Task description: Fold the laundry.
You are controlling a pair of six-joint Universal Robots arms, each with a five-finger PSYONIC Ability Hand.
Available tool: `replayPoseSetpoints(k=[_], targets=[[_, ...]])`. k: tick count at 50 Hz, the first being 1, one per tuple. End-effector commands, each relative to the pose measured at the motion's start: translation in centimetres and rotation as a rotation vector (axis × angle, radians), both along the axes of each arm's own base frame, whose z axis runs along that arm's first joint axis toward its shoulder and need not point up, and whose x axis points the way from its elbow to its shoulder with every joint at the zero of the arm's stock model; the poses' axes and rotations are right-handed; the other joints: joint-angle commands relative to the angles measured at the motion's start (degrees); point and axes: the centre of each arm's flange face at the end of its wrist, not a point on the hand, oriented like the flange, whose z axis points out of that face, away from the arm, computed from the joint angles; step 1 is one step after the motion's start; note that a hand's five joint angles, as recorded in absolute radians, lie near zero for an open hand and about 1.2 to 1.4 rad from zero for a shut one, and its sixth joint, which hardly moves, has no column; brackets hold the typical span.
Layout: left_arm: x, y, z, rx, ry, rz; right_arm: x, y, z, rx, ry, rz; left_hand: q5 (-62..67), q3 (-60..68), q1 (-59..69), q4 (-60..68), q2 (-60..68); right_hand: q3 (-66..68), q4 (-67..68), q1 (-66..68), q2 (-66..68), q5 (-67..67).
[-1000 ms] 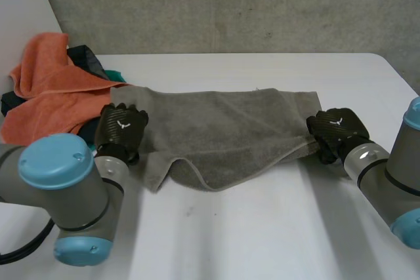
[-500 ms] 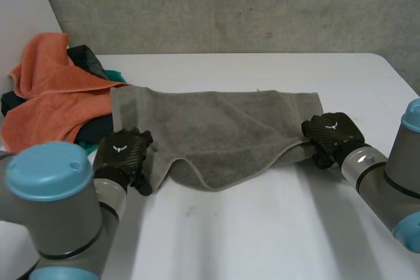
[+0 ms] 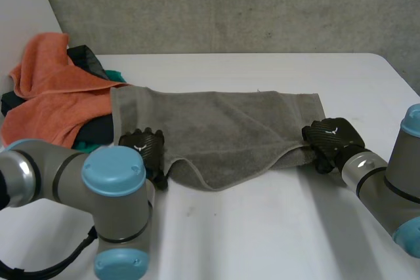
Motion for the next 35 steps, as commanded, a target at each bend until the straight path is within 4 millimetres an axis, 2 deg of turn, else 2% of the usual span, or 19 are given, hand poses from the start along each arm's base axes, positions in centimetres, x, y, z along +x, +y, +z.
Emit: replayPoseSetpoints(k=[1,8,11,12,14,16,21,26,31,34,35], targets=[[0.0,-1.4,-0.5,-0.027,-0.019,0.079,0.0,0.0,0.0,-0.001,0.000,0.000,0.92,-0.17,-1.01,0.30,0.24,12.41,11.96,23.17,12.69,13.34],[1.1,-2.1,-0.4,-0.026,-0.050,0.113,0.0,-0.1,0.0,-0.002,0.001,-0.001,2.09,1.00,0.16,1.47,1.41,12.41,11.96,23.17,12.69,13.34],[1.9,-2.2,0.3,-0.037,-0.093,0.114,-0.1,-0.2,0.2,-0.005,0.002,-0.002,11.48,10.39,9.55,10.86,10.80,12.41,11.96,23.17,12.69,13.34],[2.3,-2.2,0.5,-0.040,-0.116,0.108,-0.1,-0.2,0.1,-0.005,0.002,-0.002,24.51,23.42,22.58,23.89,23.83,12.41,11.96,23.17,12.69,13.34],[2.5,-2.2,0.7,-0.040,-0.123,0.097,-0.1,-0.3,0.3,-0.009,0.003,-0.005,40.03,38.94,38.10,39.41,39.35,12.41,11.96,23.17,12.69,13.34],[2.9,-2.5,0.9,-0.041,-0.128,0.071,-0.1,-0.4,0.4,-0.016,0.003,-0.006,62.03,60.94,60.10,61.41,61.35,12.41,11.96,23.17,12.69,13.34],[3.8,-2.3,2.5,-0.065,-0.156,0.058,-0.4,-0.8,1.5,-0.050,0.009,-0.014,62.80,61.71,60.87,62.18,62.12,12.41,11.96,23.17,12.69,13.34],[4.8,-0.8,4.5,-0.112,-0.267,0.029,-1.6,-0.7,3.2,-0.095,0.119,-0.008,62.80,61.71,60.87,62.18,62.12,12.41,11.96,23.17,12.69,13.34],[5.9,1.8,6.8,-0.181,-0.413,-0.048,-3.0,0.3,4.0,-0.073,0.286,0.024,62.80,61.71,60.87,62.18,62.12,12.41,11.96,23.17,12.69,13.34],[6.3,3.3,7.1,-0.182,-0.501,-0.115,-3.8,1.4,4.7,-0.047,0.389,0.057,62.80,61.71,60.87,62.18,62.12,12.41,11.96,23.17,12.69,13.34],[6.6,4.4,7.0,-0.172,-0.559,-0.164,-4.0,1.7,4.9,-0.041,0.412,0.062,62.80,61.71,60.87,62.18,62.12,12.41,11.96,23.17,12.69,13.34]])
